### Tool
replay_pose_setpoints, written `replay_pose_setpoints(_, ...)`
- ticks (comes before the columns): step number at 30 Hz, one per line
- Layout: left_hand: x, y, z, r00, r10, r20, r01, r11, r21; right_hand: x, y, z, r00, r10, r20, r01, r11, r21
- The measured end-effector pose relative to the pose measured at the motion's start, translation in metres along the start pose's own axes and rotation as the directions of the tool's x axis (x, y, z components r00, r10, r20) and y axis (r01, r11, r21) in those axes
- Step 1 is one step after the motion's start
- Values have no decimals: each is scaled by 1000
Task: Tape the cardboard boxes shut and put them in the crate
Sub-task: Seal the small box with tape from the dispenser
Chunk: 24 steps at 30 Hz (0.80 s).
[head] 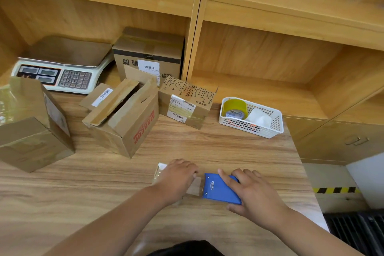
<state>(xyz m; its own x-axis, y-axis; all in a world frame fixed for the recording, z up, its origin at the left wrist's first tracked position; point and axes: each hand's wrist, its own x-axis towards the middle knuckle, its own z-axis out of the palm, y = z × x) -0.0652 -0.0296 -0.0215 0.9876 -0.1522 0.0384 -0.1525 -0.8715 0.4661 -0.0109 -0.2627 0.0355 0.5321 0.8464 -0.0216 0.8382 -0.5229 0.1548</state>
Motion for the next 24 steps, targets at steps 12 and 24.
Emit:
replay_pose_setpoints(12,-2,-8,8,999,-52,-12,51,999,-18,2,-13,-5,996,62,61,-61,998,-21)
replay_pose_setpoints(24,0,-5,21,991,26,-129,9,963,268,38,-58,-6,957,162,241,-145,985,-89)
